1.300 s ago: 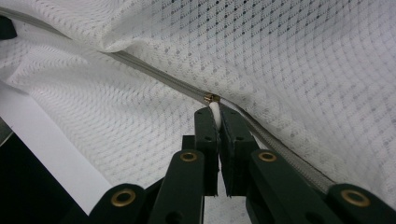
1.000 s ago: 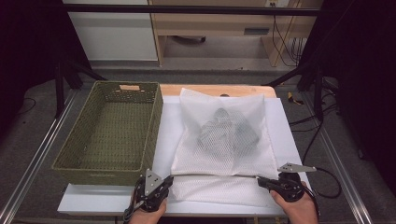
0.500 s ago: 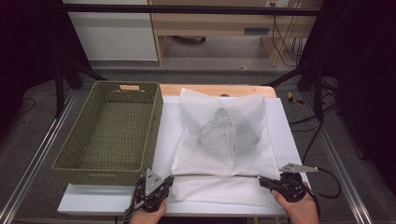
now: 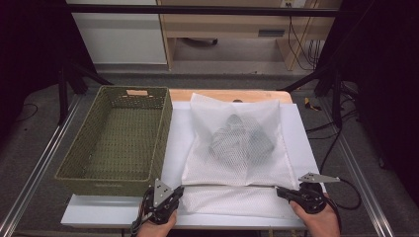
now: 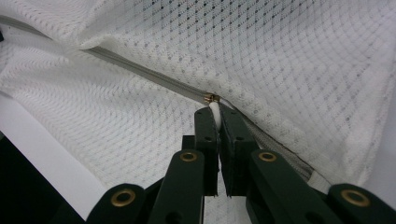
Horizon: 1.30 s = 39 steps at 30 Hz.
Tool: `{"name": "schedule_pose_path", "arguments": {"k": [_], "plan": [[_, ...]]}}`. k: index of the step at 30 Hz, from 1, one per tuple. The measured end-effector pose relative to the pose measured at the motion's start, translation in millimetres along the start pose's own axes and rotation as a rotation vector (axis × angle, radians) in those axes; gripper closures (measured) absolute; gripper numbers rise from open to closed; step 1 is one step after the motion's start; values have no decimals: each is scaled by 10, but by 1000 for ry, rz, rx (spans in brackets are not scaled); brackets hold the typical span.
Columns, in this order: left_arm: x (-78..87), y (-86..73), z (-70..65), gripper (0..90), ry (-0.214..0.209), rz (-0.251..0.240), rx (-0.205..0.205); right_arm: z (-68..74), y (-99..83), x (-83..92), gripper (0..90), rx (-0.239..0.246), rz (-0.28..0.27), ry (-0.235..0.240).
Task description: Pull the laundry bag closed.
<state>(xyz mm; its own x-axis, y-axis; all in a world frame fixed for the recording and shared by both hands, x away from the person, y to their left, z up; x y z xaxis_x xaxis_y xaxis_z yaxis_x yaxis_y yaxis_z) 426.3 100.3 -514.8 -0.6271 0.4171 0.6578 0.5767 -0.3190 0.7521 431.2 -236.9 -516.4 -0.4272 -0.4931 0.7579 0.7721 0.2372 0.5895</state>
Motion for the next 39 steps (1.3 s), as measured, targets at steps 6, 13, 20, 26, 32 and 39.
{"name": "schedule_pose_path", "arguments": {"k": [6,13,20,26,32,39], "plan": [[0,0,0,886,0,0,1,-3,2,8,867,8,-5,-2],[-3,-2,-5,887,0,1,-2,-6,2,25,868,1,-3,-1],[3,0,11,887,3,2,4,-27,3,75,868,-1,-7,-9],[1,-1,12,887,4,1,5,-57,-14,100,868,-14,-11,-11],[0,-2,4,887,3,2,3,-81,-19,134,868,-20,-17,-11],[-1,-4,4,887,3,3,4,-129,-18,175,868,-19,-21,-20]]}}
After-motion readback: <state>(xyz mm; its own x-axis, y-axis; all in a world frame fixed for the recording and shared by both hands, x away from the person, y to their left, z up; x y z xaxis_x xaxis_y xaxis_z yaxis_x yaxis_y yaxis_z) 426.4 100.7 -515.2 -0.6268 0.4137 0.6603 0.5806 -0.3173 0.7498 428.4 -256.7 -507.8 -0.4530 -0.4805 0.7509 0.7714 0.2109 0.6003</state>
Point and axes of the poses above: each handheld gripper's, and its own axes: x roughly backward along the jaws, y roughly out of its top, z roughly to its left, the point moved 9 cm from there along -x, roughly forward along the jaws, and after that the axes turned 8 degrees about z, right-handed, at the moved point
